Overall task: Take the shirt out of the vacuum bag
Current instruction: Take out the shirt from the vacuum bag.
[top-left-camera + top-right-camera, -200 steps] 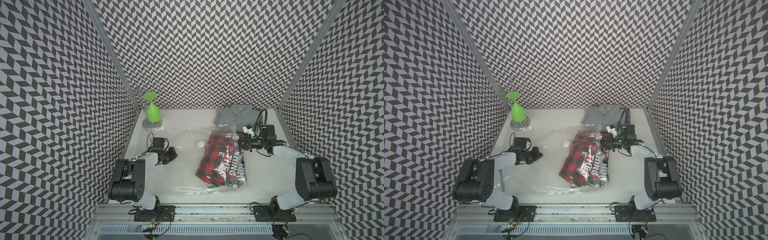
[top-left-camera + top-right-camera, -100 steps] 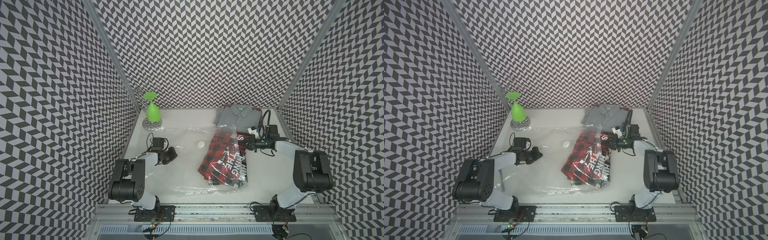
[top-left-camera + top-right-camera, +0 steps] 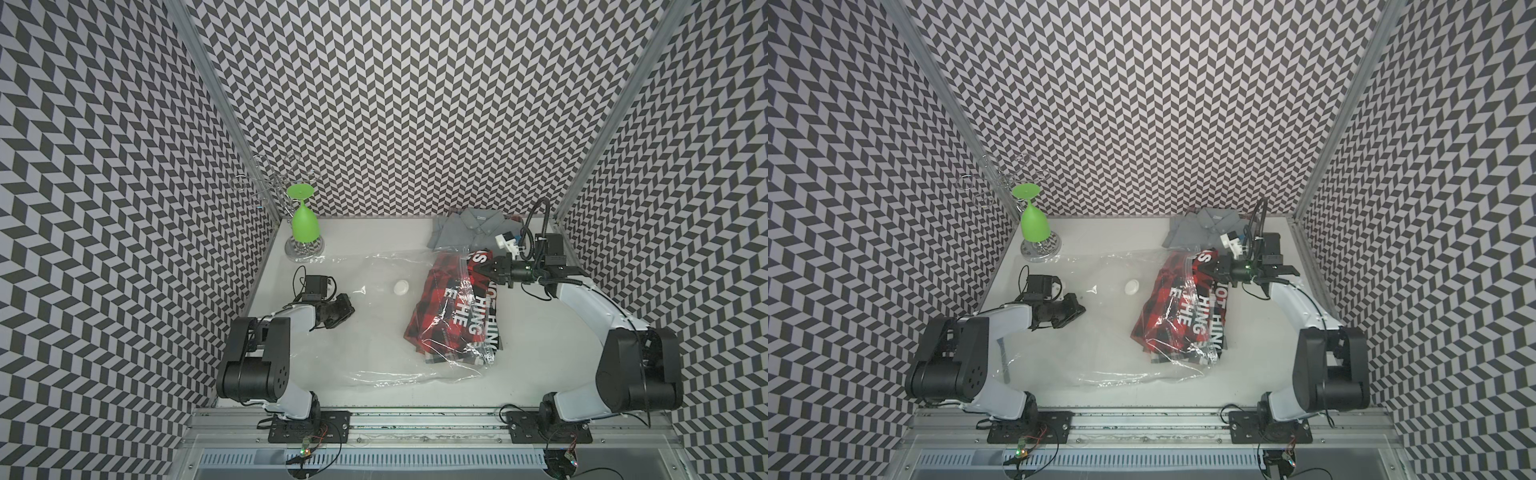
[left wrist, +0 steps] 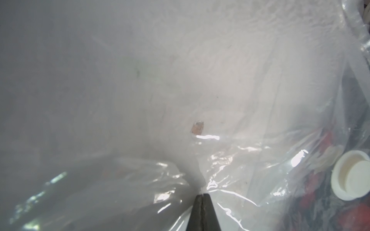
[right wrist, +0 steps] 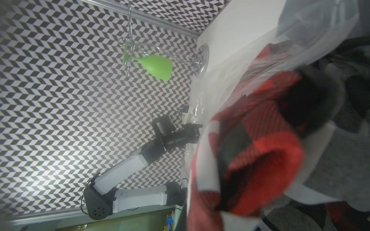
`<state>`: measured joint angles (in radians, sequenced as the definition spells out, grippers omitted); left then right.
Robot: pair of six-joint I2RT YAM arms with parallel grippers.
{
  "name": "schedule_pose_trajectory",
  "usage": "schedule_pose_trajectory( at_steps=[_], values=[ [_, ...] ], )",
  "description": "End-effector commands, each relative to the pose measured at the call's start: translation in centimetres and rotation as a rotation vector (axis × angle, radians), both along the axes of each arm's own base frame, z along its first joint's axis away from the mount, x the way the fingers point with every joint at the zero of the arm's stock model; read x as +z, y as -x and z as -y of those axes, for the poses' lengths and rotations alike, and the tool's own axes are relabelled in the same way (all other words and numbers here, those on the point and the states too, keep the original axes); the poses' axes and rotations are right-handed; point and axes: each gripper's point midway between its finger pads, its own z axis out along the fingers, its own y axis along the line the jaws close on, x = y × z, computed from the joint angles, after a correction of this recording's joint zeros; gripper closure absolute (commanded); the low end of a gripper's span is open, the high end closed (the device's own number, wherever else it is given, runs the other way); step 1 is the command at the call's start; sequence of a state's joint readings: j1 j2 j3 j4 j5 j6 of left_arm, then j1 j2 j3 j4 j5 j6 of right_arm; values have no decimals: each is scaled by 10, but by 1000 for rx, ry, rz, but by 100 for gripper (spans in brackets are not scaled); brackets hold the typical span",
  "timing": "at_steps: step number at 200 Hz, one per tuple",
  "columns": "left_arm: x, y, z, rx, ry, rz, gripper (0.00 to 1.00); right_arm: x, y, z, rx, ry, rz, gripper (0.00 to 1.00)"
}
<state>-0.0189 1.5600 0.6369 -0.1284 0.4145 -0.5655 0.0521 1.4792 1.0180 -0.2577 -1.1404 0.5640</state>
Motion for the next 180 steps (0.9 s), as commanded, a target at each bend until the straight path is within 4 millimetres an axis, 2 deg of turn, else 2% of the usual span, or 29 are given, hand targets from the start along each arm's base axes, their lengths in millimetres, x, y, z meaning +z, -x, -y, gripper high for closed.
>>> schedule_pose_trajectory(
  at_steps=[1, 34, 67, 94, 103, 114, 130, 152, 180],
  values=[
    [-53, 56, -22, 31, -122, -251, 100, 45, 6, -19, 78, -73, 143, 100],
    [-53, 56, -21, 28, -118, -249, 100, 30, 7, -19, 73, -56, 104, 100],
    [-53, 55, -20, 24, -116, -244, 100, 30, 3, -18, 72, -47, 120, 95],
    [-54, 55, -19, 19, -111, -245, 100, 13, -2, -15, 61, 9, 89, 85],
    [-54, 55, -19, 19, -109, -246, 100, 4, -4, -13, 53, 49, 70, 75],
    [-54, 55, -19, 16, -109, -245, 100, -9, -4, -10, 45, 98, 48, 69],
    [-53, 55, -18, 15, -106, -245, 100, -22, -6, -6, 34, 152, 31, 56],
    [-53, 55, -17, 13, -103, -242, 100, -32, -10, 1, 7, 223, 27, 48],
    [-53, 55, -16, 9, -100, -241, 100, -38, -11, 3, 0, 249, 13, 48]
  ],
)
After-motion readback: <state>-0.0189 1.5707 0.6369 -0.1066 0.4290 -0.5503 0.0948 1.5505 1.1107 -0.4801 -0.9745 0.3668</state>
